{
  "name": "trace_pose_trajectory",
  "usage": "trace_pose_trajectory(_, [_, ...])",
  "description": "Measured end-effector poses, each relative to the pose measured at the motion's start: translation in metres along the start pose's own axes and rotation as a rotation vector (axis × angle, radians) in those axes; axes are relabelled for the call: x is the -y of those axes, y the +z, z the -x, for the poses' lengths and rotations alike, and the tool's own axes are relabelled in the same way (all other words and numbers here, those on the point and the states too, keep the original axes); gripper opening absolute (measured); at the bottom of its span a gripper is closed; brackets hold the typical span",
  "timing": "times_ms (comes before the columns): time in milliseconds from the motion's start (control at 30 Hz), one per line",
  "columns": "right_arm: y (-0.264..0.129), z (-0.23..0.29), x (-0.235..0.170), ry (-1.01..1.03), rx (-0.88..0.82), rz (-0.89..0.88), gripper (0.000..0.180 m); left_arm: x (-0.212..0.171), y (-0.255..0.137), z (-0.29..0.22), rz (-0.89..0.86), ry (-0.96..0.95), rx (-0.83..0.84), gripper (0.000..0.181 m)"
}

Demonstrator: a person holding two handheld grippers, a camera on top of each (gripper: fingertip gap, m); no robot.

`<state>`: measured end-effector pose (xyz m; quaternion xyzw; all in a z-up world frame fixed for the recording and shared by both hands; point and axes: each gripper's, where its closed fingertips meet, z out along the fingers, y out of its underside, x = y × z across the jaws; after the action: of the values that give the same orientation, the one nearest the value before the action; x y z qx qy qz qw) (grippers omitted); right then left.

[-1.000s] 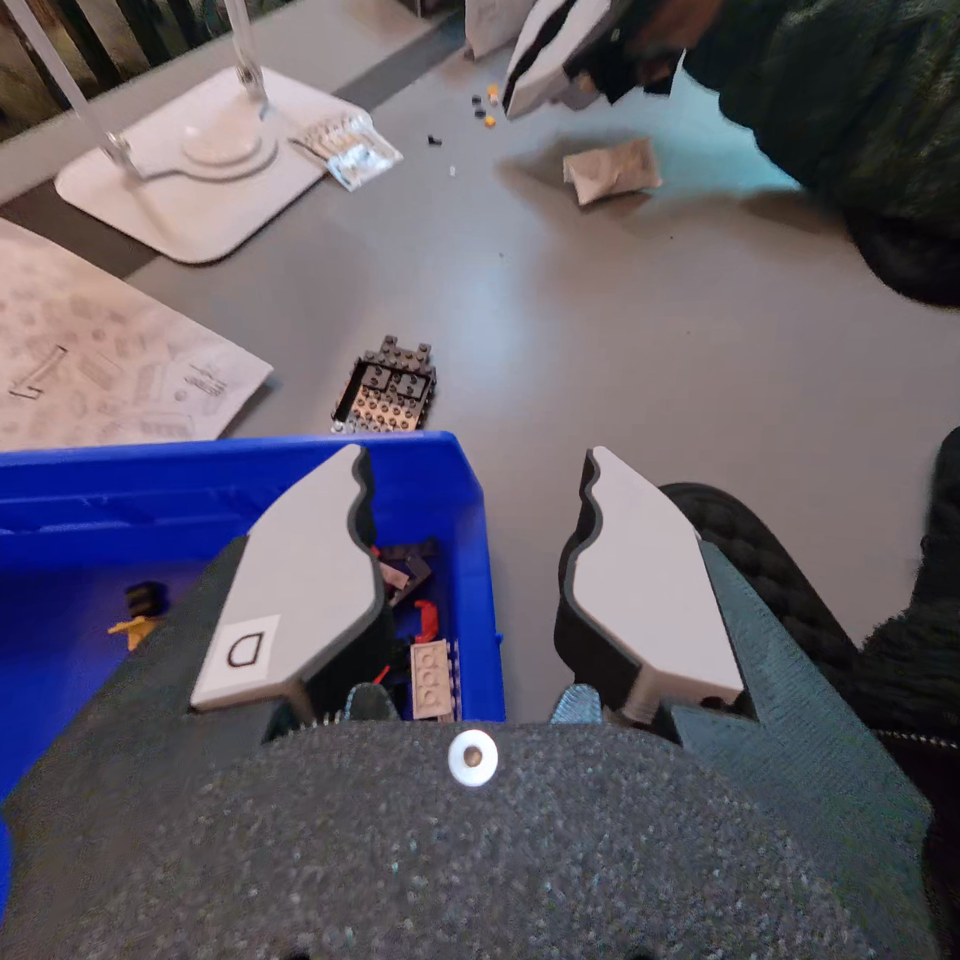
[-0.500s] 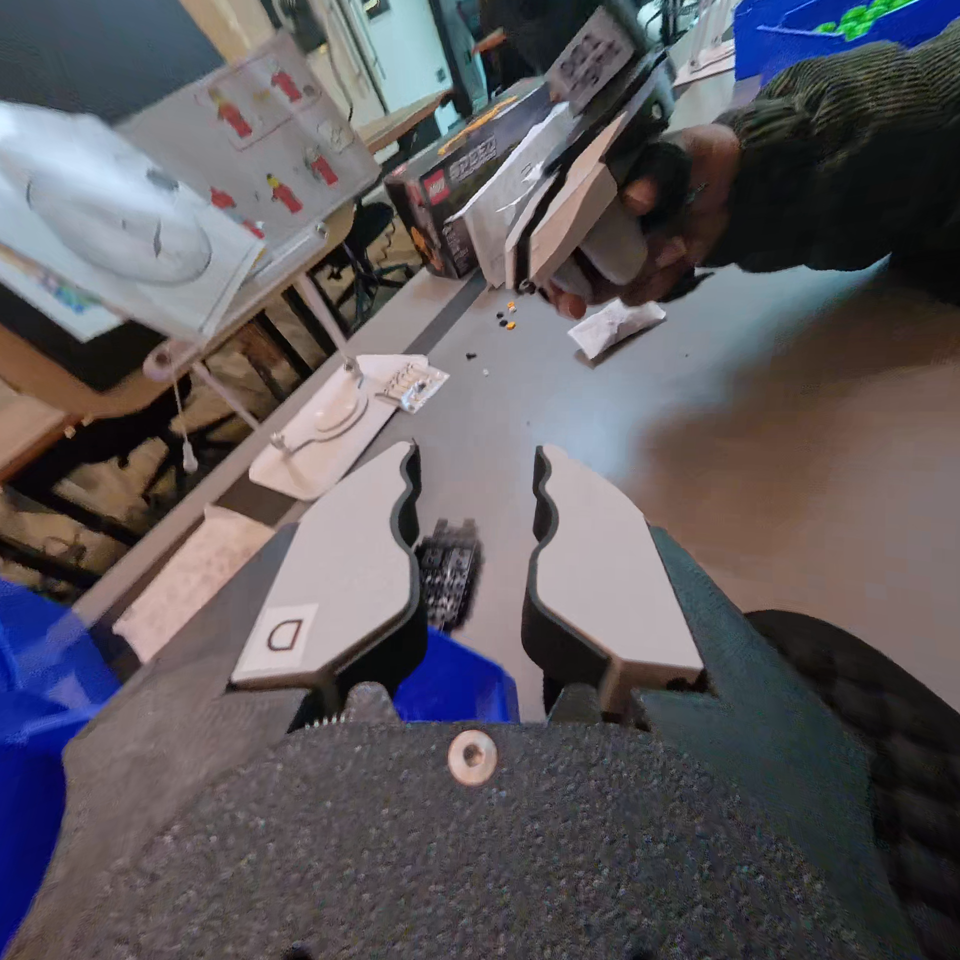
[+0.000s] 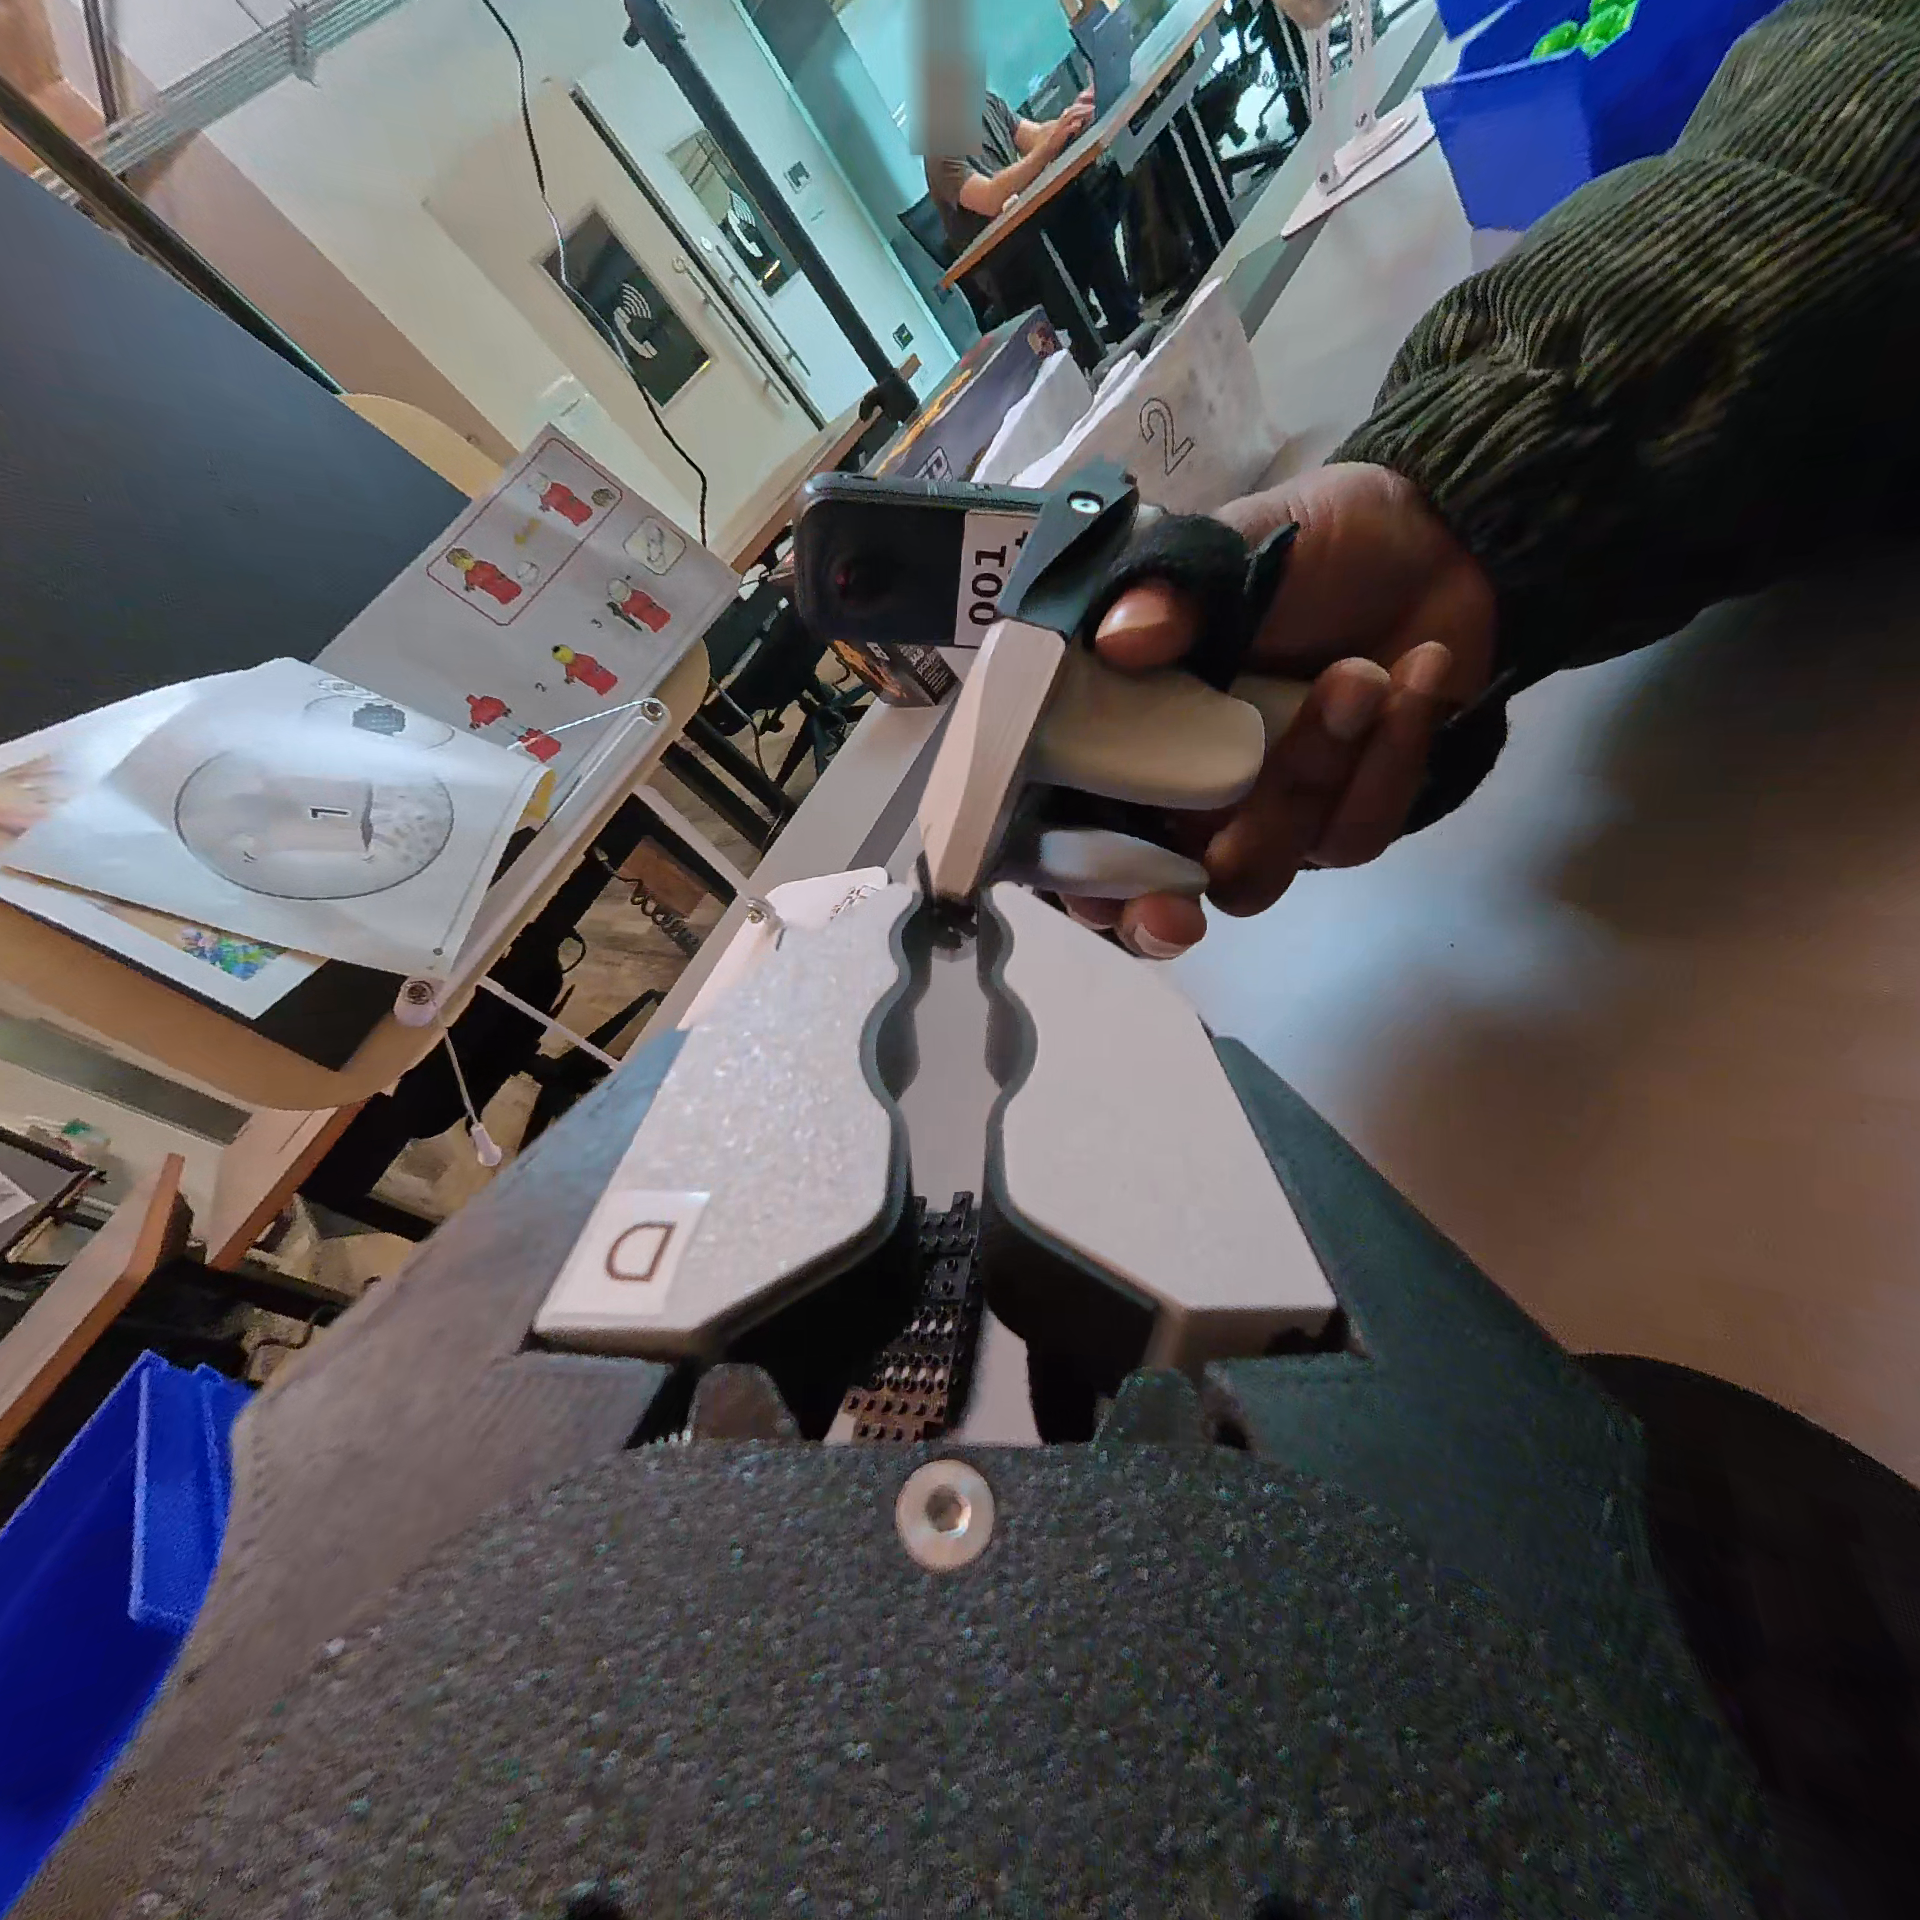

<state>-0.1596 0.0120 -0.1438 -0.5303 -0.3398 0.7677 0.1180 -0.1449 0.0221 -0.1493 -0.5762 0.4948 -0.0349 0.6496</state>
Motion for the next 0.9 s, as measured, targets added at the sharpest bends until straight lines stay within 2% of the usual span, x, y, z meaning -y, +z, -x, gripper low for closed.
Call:
trace_pose_trajectory(100, [-0.009,-0.001,0.011,-0.009,-0.003,-0.024,0.018,-0.004,-0.003,0.003,0.013,-0.005,0.001,0.007])
trace_pose_trajectory(167, [-0.027,-0.005,0.03,-0.073,-0.067,-0.053,0.022,-0.013,-0.01,0.018,0.046,-0.022,0.039,0.007])
trace_pose_trajectory(267, [-0.079,-0.029,0.068,-0.294,-0.361,-0.076,0.023,-0.055,-0.026,0.05,0.239,-0.158,0.092,0.007])
trace_pose_trajectory(400, [-0.196,-0.079,0.112,-0.537,-0.934,-0.068,0.023,-0.111,-0.054,0.067,0.448,-0.48,0.063,0.007])
trace_pose_trajectory(467, [-0.252,-0.101,0.114,-0.529,-1.132,-0.046,0.022,-0.131,-0.066,0.069,0.519,-0.6,0.05,0.007])
trace_pose_trajectory(567, [-0.307,-0.13,0.099,-0.459,-1.294,0.016,0.023,-0.158,-0.078,0.059,0.628,-0.738,0.002,0.017])
trace_pose_trajectory(767, [-0.33,-0.167,0.065,-0.388,-1.39,0.259,0.03,-0.168,-0.076,0.044,0.67,-0.836,-0.082,0.068])
trace_pose_trajectory(900, [-0.332,-0.18,0.057,-0.38,-1.452,0.401,0.036,-0.162,-0.074,0.041,0.64,-0.829,-0.116,0.077])
